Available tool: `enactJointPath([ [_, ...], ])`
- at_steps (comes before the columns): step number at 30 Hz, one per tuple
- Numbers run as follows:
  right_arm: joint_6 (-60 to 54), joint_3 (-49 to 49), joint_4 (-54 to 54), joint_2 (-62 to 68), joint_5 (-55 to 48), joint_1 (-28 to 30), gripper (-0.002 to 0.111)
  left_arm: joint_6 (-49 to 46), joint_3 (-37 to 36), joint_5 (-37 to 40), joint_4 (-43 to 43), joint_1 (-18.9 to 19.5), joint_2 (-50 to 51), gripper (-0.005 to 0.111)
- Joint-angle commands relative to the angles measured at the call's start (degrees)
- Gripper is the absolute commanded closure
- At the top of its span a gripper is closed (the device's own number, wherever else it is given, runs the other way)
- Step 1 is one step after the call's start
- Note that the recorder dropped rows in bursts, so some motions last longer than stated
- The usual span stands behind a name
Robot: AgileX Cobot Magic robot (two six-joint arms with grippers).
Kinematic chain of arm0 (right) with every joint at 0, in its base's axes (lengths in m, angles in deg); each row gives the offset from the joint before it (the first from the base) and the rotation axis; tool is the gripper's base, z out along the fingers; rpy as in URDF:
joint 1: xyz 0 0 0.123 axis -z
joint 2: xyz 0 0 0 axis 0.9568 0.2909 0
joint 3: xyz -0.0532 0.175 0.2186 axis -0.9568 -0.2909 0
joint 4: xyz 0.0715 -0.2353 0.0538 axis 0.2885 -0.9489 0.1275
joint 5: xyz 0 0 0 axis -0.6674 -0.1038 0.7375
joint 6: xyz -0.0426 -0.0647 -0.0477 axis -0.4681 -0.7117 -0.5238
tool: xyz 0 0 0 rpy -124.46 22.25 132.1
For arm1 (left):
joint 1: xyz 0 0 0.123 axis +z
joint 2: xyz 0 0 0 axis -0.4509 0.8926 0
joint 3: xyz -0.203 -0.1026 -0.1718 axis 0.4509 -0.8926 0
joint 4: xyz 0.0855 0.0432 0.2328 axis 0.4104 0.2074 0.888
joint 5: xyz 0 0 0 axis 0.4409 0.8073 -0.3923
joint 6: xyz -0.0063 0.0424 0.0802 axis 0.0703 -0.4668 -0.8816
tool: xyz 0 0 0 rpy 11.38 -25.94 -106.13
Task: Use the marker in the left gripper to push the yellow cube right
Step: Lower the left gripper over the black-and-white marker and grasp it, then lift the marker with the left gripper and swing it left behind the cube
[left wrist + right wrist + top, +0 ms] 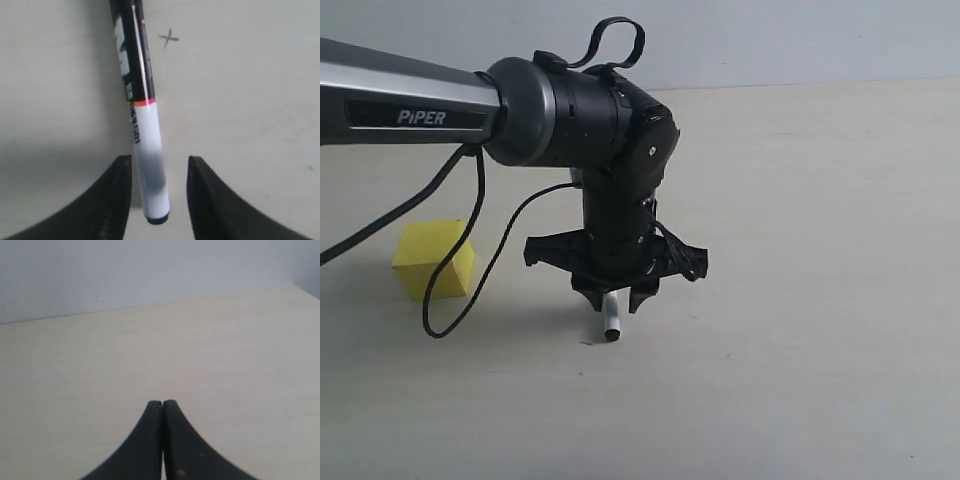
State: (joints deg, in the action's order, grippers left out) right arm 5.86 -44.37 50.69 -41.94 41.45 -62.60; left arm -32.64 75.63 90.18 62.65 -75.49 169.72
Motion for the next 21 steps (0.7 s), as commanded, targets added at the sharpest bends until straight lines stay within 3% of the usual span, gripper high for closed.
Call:
enactJointPath([
  [1,-0.01,-0.26,0.10,-0.35,0.12,0.20,0.108,1.34,0.19,-0.33,1.87,0.16,1.15,0.069],
  [9,-0.01,-0.26,0.10,-0.35,0.12,0.20,0.108,2.27,0.19,-0.47,1.85,0.16,2.67,0.070],
  [11,-0.01,-0.26,0.10,-0.35,0.12,0.20,0.108,1.12,0.19,-0.32,1.85,0.16,2.67,0.077],
  [14,-0.01,-0.26,0.10,-0.35,0.12,0.20,0.108,-1.21,0.19,0.41,1.94,0.16,2.43,0.105],
  [21,-0.01,-0.26,0.10,-0.35,0.12,0.20,0.108,-10.18,0.19,6.95,9.13,0.24,-7.07,0.107],
])
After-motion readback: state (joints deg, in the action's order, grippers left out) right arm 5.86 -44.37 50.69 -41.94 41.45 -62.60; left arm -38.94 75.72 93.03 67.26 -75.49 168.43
